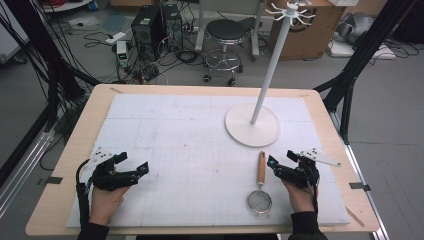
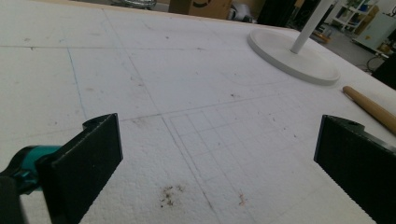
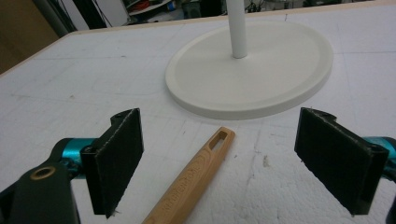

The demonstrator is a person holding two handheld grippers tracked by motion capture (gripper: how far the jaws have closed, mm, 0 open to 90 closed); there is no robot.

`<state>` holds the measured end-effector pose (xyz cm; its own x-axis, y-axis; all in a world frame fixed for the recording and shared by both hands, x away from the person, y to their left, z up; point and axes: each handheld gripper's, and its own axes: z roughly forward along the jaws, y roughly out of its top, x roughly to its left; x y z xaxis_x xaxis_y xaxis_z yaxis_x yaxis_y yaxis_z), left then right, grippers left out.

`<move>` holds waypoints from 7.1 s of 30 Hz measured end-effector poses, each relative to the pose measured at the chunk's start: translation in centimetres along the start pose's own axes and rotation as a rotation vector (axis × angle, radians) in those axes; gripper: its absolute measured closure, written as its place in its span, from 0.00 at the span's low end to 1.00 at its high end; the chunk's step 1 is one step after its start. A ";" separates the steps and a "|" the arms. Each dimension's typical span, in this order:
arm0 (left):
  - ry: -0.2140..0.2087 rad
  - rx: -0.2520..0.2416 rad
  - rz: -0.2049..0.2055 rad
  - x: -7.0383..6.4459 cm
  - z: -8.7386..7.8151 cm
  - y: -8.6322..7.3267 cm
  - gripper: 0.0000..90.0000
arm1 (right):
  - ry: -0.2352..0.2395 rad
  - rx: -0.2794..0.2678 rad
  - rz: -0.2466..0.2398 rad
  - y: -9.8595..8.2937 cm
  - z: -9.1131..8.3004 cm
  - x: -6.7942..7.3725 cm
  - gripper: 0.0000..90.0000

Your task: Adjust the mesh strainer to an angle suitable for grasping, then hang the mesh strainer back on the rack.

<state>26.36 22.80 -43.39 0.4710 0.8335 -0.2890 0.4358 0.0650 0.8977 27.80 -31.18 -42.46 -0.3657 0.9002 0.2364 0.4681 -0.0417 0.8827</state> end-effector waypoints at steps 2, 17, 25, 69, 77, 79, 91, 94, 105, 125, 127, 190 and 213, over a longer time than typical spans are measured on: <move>0.000 -0.002 0.001 0.0 0.0 0.0 0.02 | 0.000 -0.002 0.003 0.0 0.0 0.0 0.16; -0.010 0.002 0.012 -0.1 0.2 -0.1 0.02 | -0.002 0.033 0.000 -0.2 0.1 -0.1 0.37; -0.003 0.005 0.016 -0.2 0.4 -0.3 0.02 | 0.064 0.133 0.005 -0.7 1.0 -0.4 0.64; -0.016 0.007 0.033 -0.5 0.4 -0.4 0.02 | 0.197 0.390 0.174 -3.4 0.7 -0.5 1.00; -0.010 0.010 0.033 -0.5 0.5 -0.5 0.03 | 0.210 0.397 0.155 -3.8 0.7 0.9 1.00; -0.012 0.011 0.034 -0.5 0.5 -0.5 0.03 | 0.215 0.397 0.145 -4.0 0.4 1.2 1.00; -0.026 0.004 0.023 -0.4 0.2 -0.5 0.03 | 0.237 0.403 0.140 -4.7 -0.4 2.4 1.00; -0.026 0.004 0.023 -0.5 0.3 -0.5 0.03 | 0.263 0.410 0.161 -4.9 -0.3 2.7 1.00; -0.023 0.000 0.025 -0.5 0.3 -0.5 0.03 | 0.317 0.435 0.145 -4.8 1.3 4.8 1.00; -0.024 -0.007 0.015 -0.4 0.1 -0.5 0.03 | 0.324 0.437 0.149 -4.4 3.6 6.8 1.00; -0.026 -0.008 0.013 -0.4 0.1 -0.4 0.03 | 0.337 0.443 0.160 -4.3 3.8 6.6 1.00; -0.023 -0.020 -0.011 0.1 -0.4 -0.5 0.03 | 0.304 0.421 0.171 1.5 10.9 7.9 0.52; -0.024 -0.015 -0.003 -0.1 -0.4 -0.5 0.03 | 0.353 0.468 0.090 0.7 6.9 10.4 0.37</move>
<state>25.83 22.87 -43.66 0.4881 0.8200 -0.2991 0.4253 0.0757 0.9019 29.88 -18.85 -42.16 -0.5161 0.7001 0.4934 0.7853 0.1567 0.5990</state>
